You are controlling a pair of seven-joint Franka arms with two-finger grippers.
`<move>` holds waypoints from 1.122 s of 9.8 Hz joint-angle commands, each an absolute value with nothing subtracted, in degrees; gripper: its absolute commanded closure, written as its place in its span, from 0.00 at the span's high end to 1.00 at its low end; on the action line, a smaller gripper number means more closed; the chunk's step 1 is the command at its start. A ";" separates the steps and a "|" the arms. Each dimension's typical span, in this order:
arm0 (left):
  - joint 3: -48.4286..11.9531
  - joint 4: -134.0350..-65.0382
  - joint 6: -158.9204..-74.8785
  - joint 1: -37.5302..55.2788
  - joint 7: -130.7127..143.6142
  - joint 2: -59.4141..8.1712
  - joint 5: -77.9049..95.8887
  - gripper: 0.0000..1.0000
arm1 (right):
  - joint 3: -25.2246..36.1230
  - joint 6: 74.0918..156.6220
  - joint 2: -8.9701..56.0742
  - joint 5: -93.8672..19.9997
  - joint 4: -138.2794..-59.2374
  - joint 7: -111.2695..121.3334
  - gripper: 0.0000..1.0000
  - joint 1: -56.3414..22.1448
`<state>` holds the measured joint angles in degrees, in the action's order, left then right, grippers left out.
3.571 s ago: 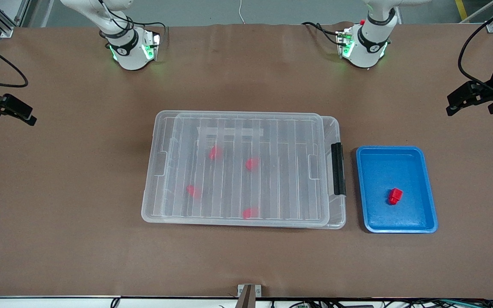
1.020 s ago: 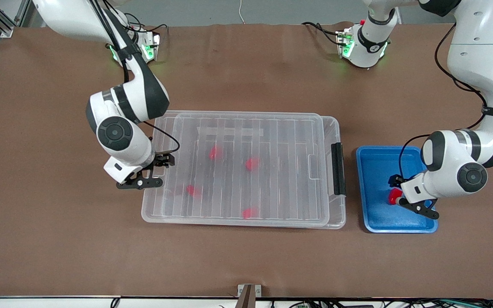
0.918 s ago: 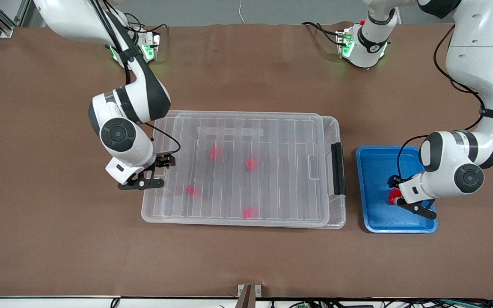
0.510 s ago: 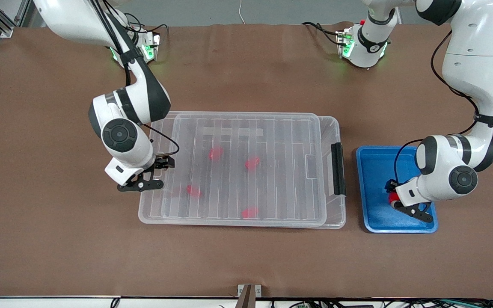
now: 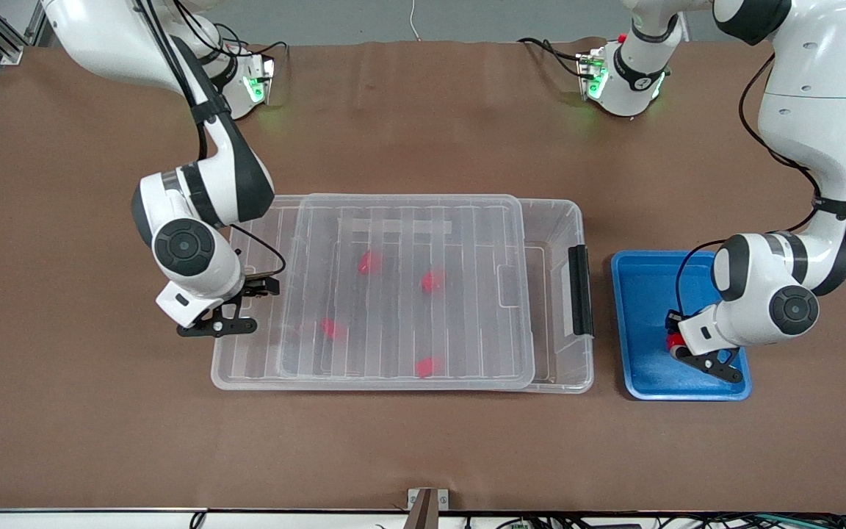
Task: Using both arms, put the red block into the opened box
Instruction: 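Slide the clear lid off the box with the right gripper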
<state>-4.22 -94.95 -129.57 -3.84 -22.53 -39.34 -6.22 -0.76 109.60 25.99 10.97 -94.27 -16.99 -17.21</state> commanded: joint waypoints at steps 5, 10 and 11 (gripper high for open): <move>-7.64 -88.43 -116.48 -3.52 -21.97 -28.84 -6.24 0.00 | -0.97 105.65 24.35 12.48 -94.05 -3.89 1.00 -7.48; -8.26 -85.00 -112.68 -3.52 -21.80 -27.60 -6.06 0.00 | -1.05 104.77 24.34 11.43 -90.20 -1.93 1.00 -5.71; -8.26 -84.99 -112.68 -3.43 -20.84 -27.60 -6.24 0.00 | -1.14 101.29 24.52 10.29 -85.48 -2.02 1.00 -5.54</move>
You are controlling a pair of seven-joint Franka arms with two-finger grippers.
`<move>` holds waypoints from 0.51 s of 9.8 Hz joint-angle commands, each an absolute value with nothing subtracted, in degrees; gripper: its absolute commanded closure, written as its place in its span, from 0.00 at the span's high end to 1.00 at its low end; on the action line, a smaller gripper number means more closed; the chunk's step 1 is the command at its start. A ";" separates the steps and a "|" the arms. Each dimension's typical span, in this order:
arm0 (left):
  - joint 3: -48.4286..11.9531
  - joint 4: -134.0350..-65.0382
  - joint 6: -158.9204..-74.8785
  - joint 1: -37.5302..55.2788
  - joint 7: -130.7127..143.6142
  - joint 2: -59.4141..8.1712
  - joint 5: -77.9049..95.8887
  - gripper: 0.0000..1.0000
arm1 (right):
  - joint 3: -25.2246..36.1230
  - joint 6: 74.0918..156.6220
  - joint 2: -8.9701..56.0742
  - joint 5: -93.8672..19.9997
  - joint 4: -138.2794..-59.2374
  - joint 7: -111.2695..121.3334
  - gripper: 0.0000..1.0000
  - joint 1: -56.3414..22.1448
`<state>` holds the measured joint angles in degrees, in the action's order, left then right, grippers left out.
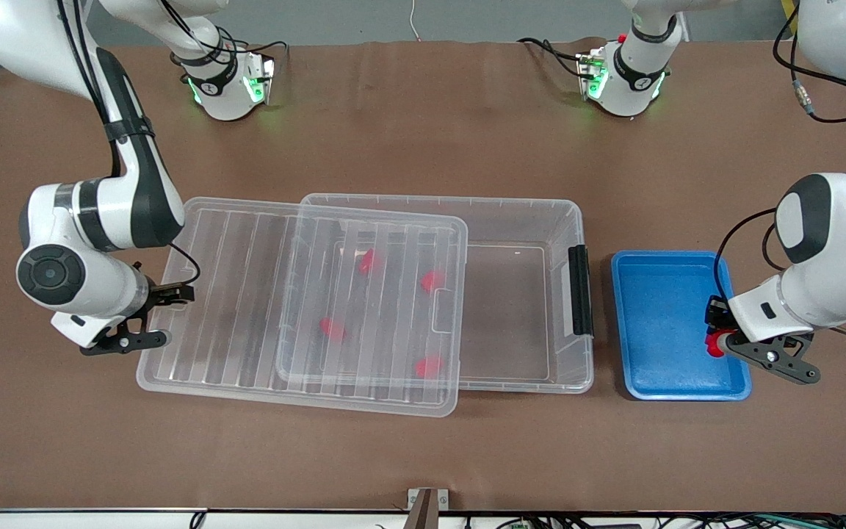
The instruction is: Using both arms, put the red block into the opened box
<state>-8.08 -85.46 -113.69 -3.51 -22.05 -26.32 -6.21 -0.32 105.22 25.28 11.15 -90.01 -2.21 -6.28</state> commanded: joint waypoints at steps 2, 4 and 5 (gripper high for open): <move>-8.52 -84.99 -112.59 -3.34 -20.04 -26.99 -6.15 0.00 | -0.97 98.18 24.00 7.65 -78.69 -6.47 1.00 -5.71; -10.37 -84.03 -110.49 -3.43 -18.04 -26.28 -6.06 0.00 | -0.97 98.09 17.78 7.12 -78.13 -12.04 1.00 -4.14; -11.76 -83.59 -108.04 -3.60 -14.89 -25.76 -6.24 0.00 | -0.97 95.56 14.10 6.60 -78.40 -11.87 1.00 -3.61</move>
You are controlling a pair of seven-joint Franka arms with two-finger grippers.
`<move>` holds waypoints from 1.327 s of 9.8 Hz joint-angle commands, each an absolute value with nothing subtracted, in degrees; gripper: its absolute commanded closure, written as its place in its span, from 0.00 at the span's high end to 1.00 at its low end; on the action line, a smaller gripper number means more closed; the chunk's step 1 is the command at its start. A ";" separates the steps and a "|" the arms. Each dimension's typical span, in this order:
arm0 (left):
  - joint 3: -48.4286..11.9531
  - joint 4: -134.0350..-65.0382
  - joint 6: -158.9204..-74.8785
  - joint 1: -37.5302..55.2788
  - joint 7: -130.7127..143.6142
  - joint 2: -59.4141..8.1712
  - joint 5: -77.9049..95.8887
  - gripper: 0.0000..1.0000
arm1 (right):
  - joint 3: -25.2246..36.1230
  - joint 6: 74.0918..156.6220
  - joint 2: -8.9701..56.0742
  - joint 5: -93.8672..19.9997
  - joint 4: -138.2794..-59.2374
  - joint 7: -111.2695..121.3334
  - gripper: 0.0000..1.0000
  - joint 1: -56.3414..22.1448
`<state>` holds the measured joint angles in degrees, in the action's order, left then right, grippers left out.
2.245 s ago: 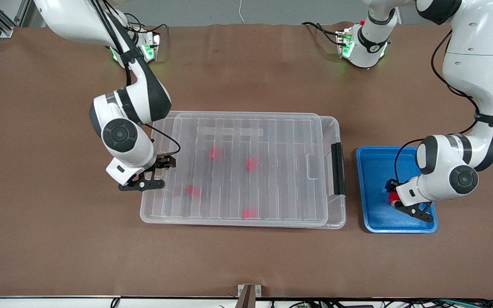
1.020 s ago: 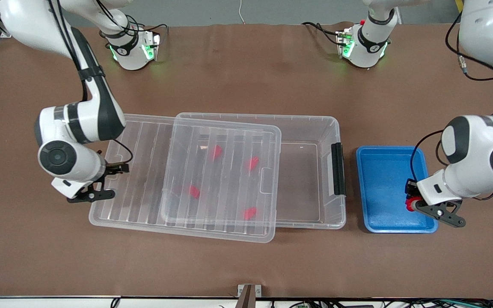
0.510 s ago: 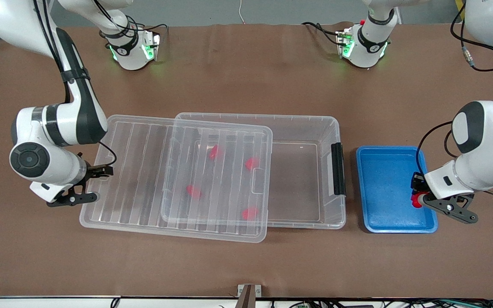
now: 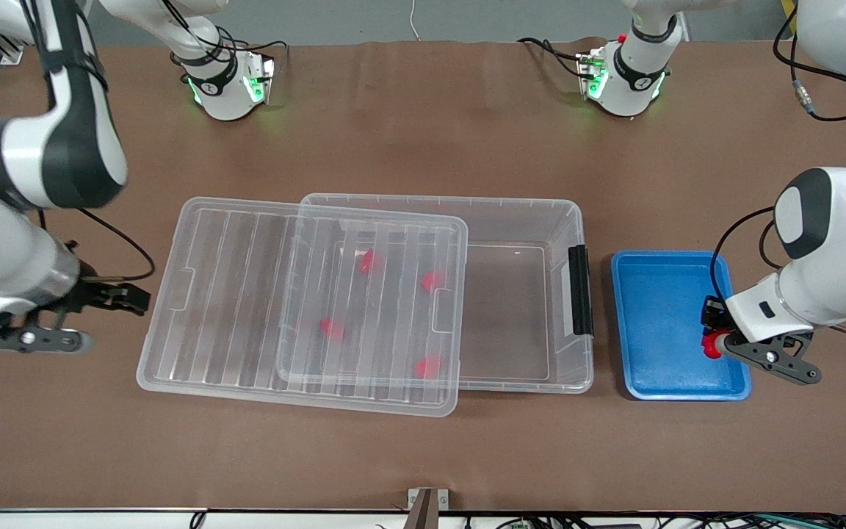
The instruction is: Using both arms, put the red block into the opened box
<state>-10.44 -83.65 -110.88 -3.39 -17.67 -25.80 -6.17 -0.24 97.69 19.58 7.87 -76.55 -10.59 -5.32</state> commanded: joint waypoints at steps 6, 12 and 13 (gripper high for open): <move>-19.59 -82.09 -102.13 -2.29 3.83 -22.23 -6.42 0.00 | 4.39 85.23 4.75 -1.40 -82.86 -7.04 1.00 -1.05; -19.69 -82.00 -106.60 4.12 22.47 -28.21 -6.76 0.00 | 4.48 87.63 4.83 -1.41 -83.32 -6.77 1.00 -0.97; -19.60 -82.00 -106.87 5.44 24.15 -28.39 -6.77 0.00 | 4.48 87.54 4.83 -1.41 -83.32 -6.85 1.00 -0.88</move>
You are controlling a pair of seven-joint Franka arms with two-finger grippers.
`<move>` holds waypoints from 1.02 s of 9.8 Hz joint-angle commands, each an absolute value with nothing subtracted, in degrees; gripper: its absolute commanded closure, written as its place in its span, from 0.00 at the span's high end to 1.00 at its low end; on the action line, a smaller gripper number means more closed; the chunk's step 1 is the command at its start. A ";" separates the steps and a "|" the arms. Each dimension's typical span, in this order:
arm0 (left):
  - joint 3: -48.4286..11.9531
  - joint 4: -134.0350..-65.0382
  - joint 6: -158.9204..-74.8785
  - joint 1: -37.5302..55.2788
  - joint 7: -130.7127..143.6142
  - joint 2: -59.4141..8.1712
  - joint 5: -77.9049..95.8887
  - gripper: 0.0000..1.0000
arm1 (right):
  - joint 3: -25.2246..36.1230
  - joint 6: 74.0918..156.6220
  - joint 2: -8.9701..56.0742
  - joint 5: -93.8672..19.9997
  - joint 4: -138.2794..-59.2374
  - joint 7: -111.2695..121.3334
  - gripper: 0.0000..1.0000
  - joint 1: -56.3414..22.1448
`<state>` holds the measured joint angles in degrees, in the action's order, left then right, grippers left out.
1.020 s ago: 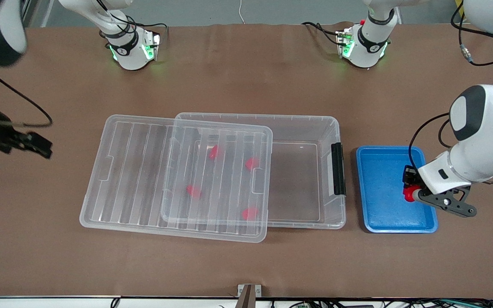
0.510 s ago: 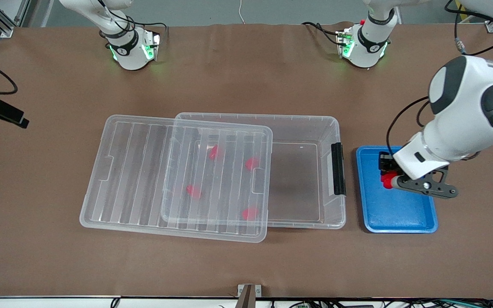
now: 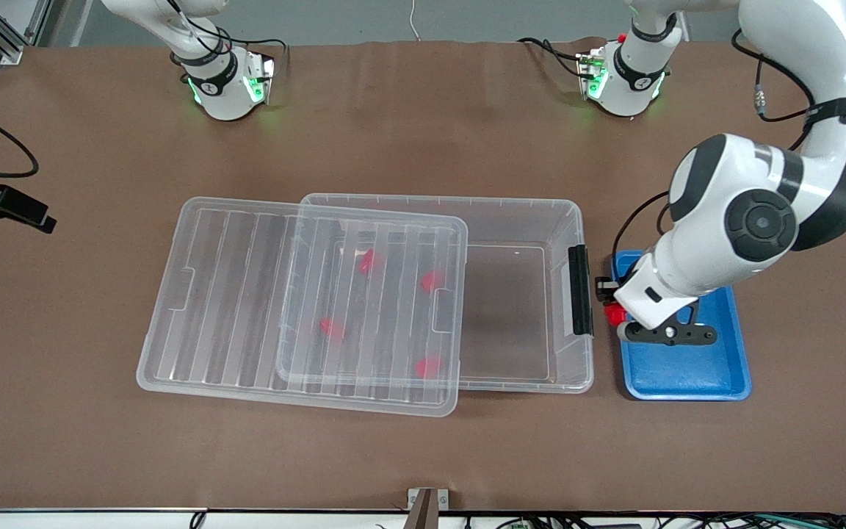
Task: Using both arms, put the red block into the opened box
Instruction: 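Lift the red block and carry it over the opened box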
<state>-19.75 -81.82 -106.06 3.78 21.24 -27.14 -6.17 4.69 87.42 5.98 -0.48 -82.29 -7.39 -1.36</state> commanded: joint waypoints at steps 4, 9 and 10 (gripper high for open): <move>-19.42 -82.88 -113.70 11.32 35.74 -31.97 -7.21 0.00 | 4.48 87.71 4.83 -1.41 -83.41 -6.77 1.00 -0.88; -19.69 -91.11 -122.23 15.64 44.12 -36.91 -17.67 0.01 | 4.48 87.63 4.83 -1.41 -83.41 -6.85 1.00 -0.79; -19.69 -94.36 -126.08 15.73 44.12 -37.09 -17.67 0.01 | 4.48 87.63 4.83 -1.41 -83.41 -6.86 1.00 -0.79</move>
